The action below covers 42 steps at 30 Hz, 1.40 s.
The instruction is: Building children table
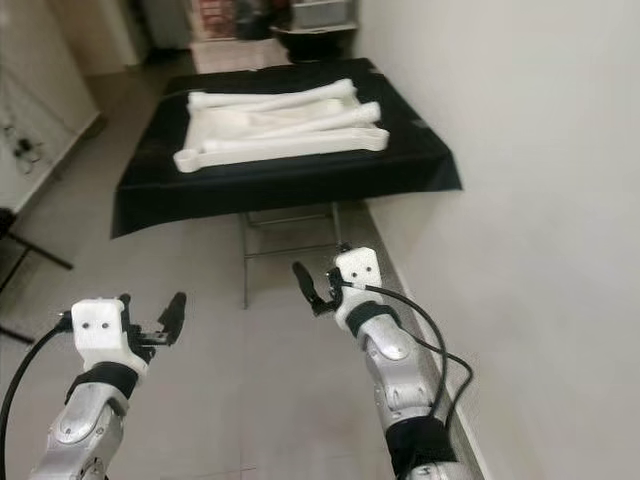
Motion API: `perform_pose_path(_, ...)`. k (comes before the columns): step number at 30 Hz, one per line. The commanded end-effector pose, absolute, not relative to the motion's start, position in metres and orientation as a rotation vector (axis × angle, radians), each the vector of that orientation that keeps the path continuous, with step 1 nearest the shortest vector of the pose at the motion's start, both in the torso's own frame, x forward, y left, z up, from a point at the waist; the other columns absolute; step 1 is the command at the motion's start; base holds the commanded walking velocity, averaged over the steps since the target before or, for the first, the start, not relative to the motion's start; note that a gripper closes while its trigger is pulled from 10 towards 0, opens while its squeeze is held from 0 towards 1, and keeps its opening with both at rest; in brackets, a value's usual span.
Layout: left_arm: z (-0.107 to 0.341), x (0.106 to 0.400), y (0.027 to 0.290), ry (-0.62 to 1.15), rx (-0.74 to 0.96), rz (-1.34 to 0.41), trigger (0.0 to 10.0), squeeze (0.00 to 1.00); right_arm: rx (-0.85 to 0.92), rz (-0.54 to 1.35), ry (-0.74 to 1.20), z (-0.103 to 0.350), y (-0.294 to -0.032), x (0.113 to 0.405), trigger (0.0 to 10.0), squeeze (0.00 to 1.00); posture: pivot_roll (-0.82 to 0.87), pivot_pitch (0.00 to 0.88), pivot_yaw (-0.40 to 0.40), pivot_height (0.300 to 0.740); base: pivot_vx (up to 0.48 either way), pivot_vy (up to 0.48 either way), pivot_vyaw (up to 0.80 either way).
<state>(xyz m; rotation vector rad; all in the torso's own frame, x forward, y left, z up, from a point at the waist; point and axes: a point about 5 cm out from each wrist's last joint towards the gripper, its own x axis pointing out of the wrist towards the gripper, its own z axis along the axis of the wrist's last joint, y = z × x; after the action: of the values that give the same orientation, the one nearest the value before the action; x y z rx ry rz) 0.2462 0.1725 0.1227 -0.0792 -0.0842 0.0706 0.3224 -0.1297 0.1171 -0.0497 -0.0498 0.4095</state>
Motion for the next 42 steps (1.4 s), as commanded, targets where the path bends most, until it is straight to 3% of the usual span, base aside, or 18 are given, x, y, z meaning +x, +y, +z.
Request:
perform_pose_path(1, 0.122, 0.247, 0.173, -0.074, -0.084, 0.066, 10.0, 0.00, -0.030, 0.410, -0.037, 0.121, -0.129, 0.326, 10.0, 0.00, 0.01, 0.000, 0.042, 0.740, 0.394, 0.000, 0.00)
perform_pose_path(16, 0.128, 0.252, 0.159, -0.070, -0.068, -0.048, 10.0, 0.00, 0.018, 0.424, -0.117, 0.149, -0.139, 0.334, 10.0, 0.00, -0.01, 0.000, 0.049, 0.740, 0.394, 0.000, 0.00)
perform_pose_path(29, 0.135, 0.256, 0.149, -0.090, -0.063, -0.099, 10.0, 0.00, -0.084, 0.568, -0.245, 0.191, -0.124, 0.338, 10.0, 0.00, -0.01, 0.000, 0.051, 0.740, 0.393, 0.000, 0.00)
perform_pose_path(31, 0.136, 0.255, 0.149, -0.089, -0.065, -0.101, 10.0, 0.00, -0.161, 0.620, -0.273, 0.201, -0.119, 0.338, 10.0, 0.00, -0.01, 0.000, 0.054, 0.740, 0.394, 0.000, 0.00)
perform_pose_path(34, 0.137, 0.256, 0.149, -0.086, -0.067, -0.101, 10.0, 0.00, -0.429, 0.688, -0.285, 0.198, -0.112, 0.335, 10.0, 0.00, -0.01, 0.000, 0.054, 0.740, 0.393, 0.000, 0.00)
perform_pose_path(37, 0.137, 0.256, 0.149, -0.085, -0.071, -0.103, 10.0, 0.00, -0.522, 0.717, -0.267, 0.194, -0.110, 0.336, 10.0, 0.00, -0.01, 0.000, 0.060, 0.740, 0.394, 0.000, 0.00)
perform_pose_path(42, 0.139, 0.257, 0.149, -0.085, -0.074, -0.113, 10.0, 0.00, -0.521, 0.702, -0.261, 0.200, -0.110, 0.339, 10.0, 0.00, -0.01, 0.000, 0.060, 0.740, 0.391, 0.000, 0.00)
